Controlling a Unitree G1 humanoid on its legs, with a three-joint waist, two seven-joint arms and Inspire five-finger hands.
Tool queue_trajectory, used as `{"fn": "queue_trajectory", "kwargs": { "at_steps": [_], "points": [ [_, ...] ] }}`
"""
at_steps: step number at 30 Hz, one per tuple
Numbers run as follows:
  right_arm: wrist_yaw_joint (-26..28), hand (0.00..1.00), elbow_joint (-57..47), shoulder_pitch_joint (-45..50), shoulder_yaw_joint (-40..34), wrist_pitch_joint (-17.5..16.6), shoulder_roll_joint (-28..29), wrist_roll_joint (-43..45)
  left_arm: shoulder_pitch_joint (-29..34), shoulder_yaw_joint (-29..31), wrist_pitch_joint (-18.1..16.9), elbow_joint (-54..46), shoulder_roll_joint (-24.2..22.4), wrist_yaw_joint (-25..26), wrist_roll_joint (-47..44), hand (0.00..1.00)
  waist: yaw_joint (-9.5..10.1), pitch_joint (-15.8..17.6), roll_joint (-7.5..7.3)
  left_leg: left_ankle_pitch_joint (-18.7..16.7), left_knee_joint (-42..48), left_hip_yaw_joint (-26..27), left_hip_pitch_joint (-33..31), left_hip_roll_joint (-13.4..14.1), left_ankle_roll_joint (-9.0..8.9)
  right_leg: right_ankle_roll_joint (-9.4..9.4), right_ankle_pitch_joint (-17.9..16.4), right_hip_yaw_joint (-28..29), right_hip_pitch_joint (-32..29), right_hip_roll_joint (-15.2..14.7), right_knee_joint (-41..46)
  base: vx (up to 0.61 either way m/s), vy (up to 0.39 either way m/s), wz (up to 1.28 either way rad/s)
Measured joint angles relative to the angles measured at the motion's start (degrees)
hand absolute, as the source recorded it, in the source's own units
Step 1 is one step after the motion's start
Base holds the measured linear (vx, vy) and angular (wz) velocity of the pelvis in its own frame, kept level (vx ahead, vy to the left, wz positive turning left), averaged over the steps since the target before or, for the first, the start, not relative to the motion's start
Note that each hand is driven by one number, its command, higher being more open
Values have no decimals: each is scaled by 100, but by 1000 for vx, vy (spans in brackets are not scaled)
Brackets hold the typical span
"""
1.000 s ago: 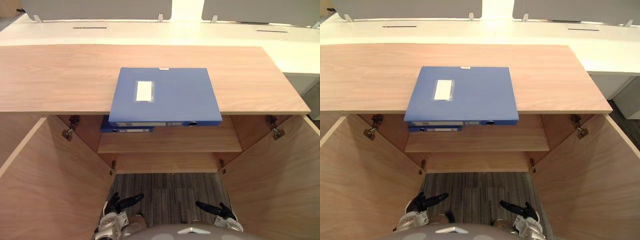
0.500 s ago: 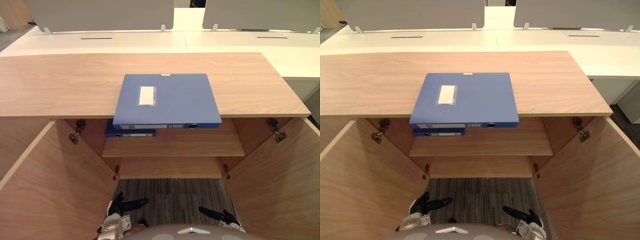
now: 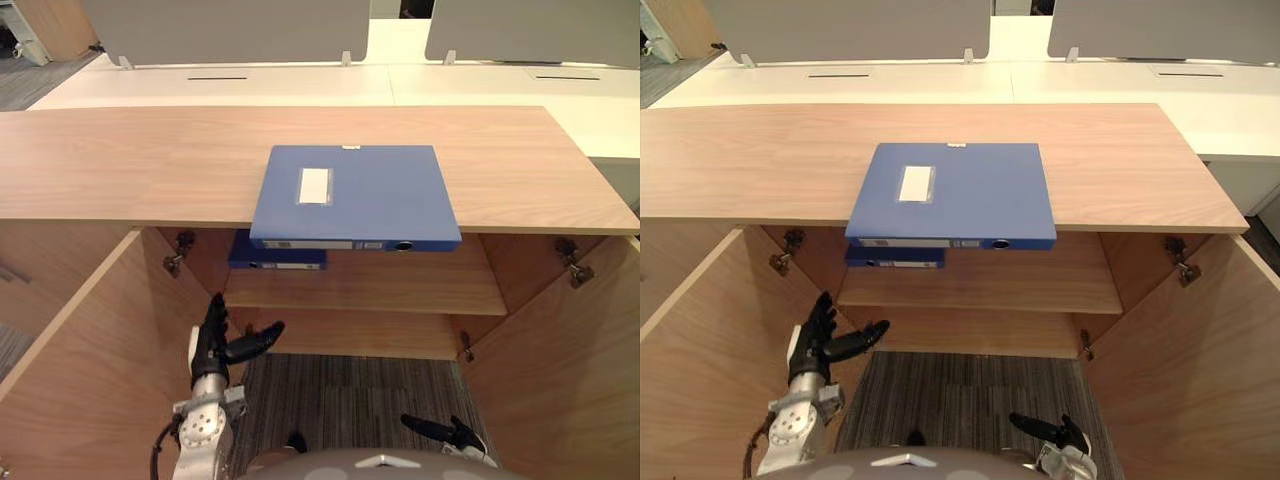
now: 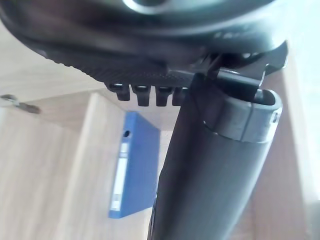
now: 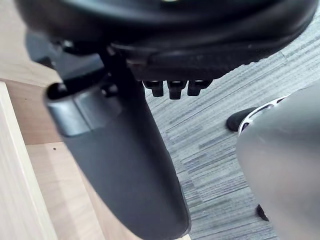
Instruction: Walk over to the cabinet, pick up the folder, carry it to the office cabinet, place the folder inside the office cabinet, then close the office cabinet door
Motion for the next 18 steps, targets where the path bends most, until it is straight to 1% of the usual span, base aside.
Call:
{"fn": "queue_trajectory", "kwargs": {
  "at_steps": [2,5,7,11,15,18],
  "points": [
    [16,100,1,1,5,-10,-4,-91,36,-35,-144,-512,49,22,144,100,12,-5,9,-15,0,-34,87,13,-20,-4,2,28,94,19,-25,22,-43,2],
    [35,100,2,2,4,-12,-10,-97,38,-34,-270,-881,64,120,213,100,15,-25,43,-28,0,-33,153,29,-36,-12,-2,52,152,30,-26,-15,-23,-1],
    [80,100,10,17,4,-12,-47,-139,38,-34,-353,-1069,147,202,450,100,12,-59,91,-34,-2,-33,206,36,-33,-24,-9,57,198,34,-24,-57,-28,-2],
    [105,100,21,46,5,-15,-114,-192,44,-15,-358,-1253,363,338,965,100,11,-116,146,-30,-7,-37,253,44,-26,-43,-19,68,220,38,3,-64,-19,-1],
    [128,100,95,151,222,-18,-288,-334,47,123,-362,-1496,540,488,1461,100,7,-170,132,-25,-23,-57,335,49,-22,-58,-32,67,291,43,-2,-52,-22,0],
    [133,100,270,191,219,-15,-298,-346,42,235,-388,-1535,686,523,1724,100,-6,-263,119,-24,-4,-70,337,52,-22,-58,-34,67,295,51,-6,0,0,0]
  ]
}}
